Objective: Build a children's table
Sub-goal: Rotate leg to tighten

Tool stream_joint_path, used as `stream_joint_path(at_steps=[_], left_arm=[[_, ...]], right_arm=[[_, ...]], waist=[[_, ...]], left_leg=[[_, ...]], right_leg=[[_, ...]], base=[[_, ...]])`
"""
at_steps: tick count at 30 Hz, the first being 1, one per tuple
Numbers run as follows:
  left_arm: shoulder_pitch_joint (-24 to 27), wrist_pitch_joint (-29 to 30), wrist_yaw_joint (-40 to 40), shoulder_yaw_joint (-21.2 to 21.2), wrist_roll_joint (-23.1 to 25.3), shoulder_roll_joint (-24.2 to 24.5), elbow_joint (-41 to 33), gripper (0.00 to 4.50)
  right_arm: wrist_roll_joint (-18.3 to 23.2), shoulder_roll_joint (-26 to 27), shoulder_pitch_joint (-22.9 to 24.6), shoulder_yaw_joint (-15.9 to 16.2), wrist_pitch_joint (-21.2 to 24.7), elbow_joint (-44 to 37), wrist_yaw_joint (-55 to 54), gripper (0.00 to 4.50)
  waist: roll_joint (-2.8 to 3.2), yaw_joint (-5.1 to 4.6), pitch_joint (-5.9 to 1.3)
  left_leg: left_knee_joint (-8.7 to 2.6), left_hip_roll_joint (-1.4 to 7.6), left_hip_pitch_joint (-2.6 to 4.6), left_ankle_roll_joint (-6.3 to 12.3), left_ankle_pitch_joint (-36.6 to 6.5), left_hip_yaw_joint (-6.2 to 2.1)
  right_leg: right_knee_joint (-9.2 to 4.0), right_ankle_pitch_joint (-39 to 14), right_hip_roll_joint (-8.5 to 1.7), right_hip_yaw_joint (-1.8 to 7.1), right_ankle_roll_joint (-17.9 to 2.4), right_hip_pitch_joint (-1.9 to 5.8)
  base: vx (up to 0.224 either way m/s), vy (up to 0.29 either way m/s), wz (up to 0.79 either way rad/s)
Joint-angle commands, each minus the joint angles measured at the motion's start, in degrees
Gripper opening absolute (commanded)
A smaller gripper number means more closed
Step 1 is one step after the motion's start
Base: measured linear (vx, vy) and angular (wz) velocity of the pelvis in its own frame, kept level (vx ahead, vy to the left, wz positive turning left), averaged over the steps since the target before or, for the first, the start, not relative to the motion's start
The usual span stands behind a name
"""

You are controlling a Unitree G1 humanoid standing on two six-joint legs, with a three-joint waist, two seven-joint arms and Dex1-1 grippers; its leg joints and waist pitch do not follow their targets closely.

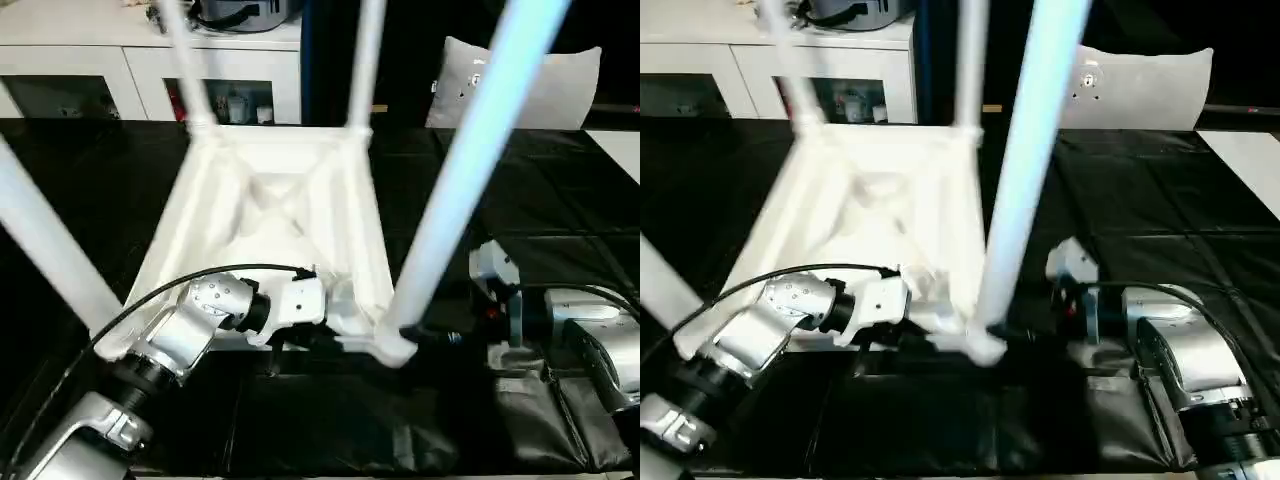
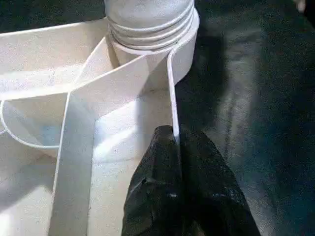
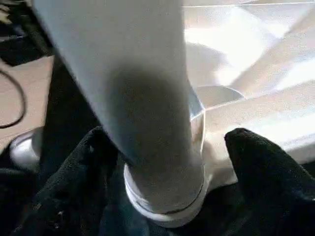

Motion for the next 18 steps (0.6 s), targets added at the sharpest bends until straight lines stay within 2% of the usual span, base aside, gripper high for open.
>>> stream_joint_path(at_steps=[1,2,3,6,9,11,14,17,18], left_arm=[[-0.78,-2.19,-3.28,-3.05,1.33,0.01,-0.04,0.0],[-0.81,-2.34,-3.4,-3.04,1.34,0.02,0.01,0.0],[-0.83,-2.42,-3.49,-3.04,1.35,0.04,0.03,0.0],[-0.78,-2.67,-3.63,-3.0,1.34,0.17,0.12,0.0],[-0.92,-3.13,-3.78,-2.99,1.18,0.37,0.63,0.0],[-0.94,-3.52,-4.03,-2.7,1.02,0.45,1.16,0.0],[-0.65,-3.05,-4.38,-2.26,0.6,0.54,1.08,0.0],[-0.21,-1.09,-2.83,-1.48,0.62,0.39,0.72,0.0],[0.16,2.07,-0.54,-0.64,0.71,-0.19,0.35,0.0]], right_arm=[[0.93,-0.25,-0.91,0.65,-0.52,0.63,1.18,3.39],[1.19,-0.11,-0.89,0.8,-0.44,0.61,1.47,3.39],[1.3,0.06,-0.85,0.97,-0.42,0.53,1.58,3.16],[1.24,0.64,-0.76,1.52,-0.57,0.66,1.84,3.05],[1.41,0.74,-0.77,1.62,0.04,0.78,2.51,2.66],[2.09,0.74,-0.65,1.65,0.77,0.6,3.12,2.62],[3.71,0.93,-0.25,1.29,2.06,-0.12,3.23,2.23],[5.75,2.01,0.5,0.42,4.34,-1.97,1.88,2.14],[5.99,3.33,1.09,0.06,6.19,-3.36,-1.04,2.11]], waist=[[-0.65,-0.2,-3.73],[-0.73,-0.19,-3.76],[-0.69,-0.18,-3.79],[-0.72,-0.16,-3.81],[-0.67,-0.16,-3.83],[-0.61,-0.13,-3.83],[-0.52,-0.14,-3.87],[-0.51,-0.16,-3.85],[-0.43,-0.15,-3.8]], left_leg=[[-3.7,2.32,-0.27,5.13,-6.85,0.17],[-3.72,2.33,-0.3,4.96,-6.76,0.16],[-3.74,2.36,-0.29,4.86,-6.51,0.11],[-3.71,2.35,-0.28,4.79,-6.34,0.13],[-3.68,2.31,-0.33,4.74,-6.13,0.15],[-3.65,2.27,-0.39,4.85,-6.17,0.15],[-3.67,2.34,-0.29,4.67,-6.22,0.12],[-3.7,2.33,-0.29,4.47,-6.3,0.13],[-3.72,2.34,-0.28,4.32,-6.43,0.13]], right_leg=[[-4.05,-15.7,-3.76,3.34,-9.6,3.47],[-4.03,-15.86,-3.76,3.34,-9.42,3.54],[-3.98,-15.69,-3.77,3.35,-9.41,3.54],[-3.93,-15.39,-3.73,3.35,-9.51,3.49],[-3.88,-14.86,-3.69,3.35,-9.59,3.51],[-3.91,-14.95,-3.68,3.3,-9.52,3.59],[-3.87,-14.84,-3.65,3.32,-9.67,3.55],[-3.85,-14.73,-3.61,3.33,-9.71,3.57],[-3.94,-14.87,-3.64,3.34,-9.64,3.53]], base=[[0.0,0.0,0.0],[0.0,0.0,0.0],[0.0,0.0,0.0],[0.0,0.0,0.0],[0.0,0.0,0.0],[0.0,0.0,0.0],[0.0,0.0,0.0],[0.0,0.0,0.0],[0.0,0.0,0.0]])
